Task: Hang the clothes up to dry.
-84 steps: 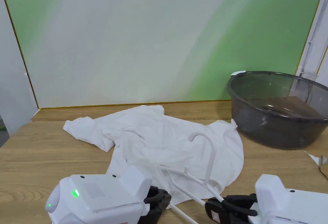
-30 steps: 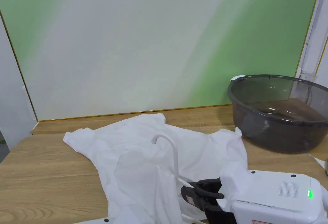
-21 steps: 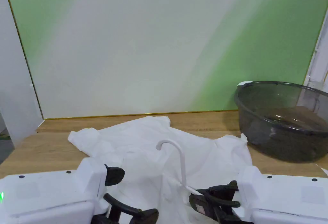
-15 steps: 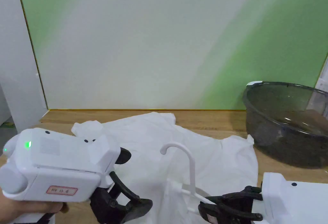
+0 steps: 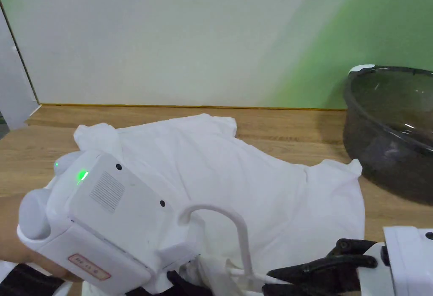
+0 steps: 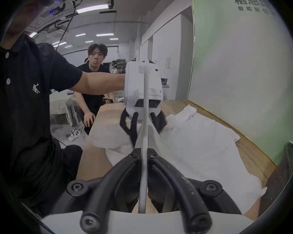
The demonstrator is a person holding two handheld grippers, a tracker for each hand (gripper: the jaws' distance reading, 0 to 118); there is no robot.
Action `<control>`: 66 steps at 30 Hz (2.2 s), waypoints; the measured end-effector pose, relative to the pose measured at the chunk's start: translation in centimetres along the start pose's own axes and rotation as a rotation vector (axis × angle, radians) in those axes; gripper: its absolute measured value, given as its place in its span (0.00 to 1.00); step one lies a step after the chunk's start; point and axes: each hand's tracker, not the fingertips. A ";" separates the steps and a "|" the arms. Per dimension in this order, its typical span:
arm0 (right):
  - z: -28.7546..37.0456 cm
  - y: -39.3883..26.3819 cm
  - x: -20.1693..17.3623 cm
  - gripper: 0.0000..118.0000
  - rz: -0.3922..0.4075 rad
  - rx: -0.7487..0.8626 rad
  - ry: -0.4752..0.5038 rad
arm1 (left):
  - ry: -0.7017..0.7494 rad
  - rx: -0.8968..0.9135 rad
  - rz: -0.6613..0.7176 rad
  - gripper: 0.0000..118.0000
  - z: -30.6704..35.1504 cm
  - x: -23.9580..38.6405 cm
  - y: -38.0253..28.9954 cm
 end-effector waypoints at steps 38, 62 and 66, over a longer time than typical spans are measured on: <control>-10.3 -3.2 -3.2 0.16 -0.365 -0.373 -1.134 | 0.403 0.076 0.136 0.05 7.3 2.4 0.5; 2.8 7.9 -3.6 0.05 -0.415 0.149 -0.946 | 0.503 -0.076 0.221 0.05 3.0 0.7 -1.5; 2.5 8.0 -4.9 0.05 -0.424 0.112 -0.816 | 0.523 -0.004 0.279 0.05 3.9 0.3 -2.0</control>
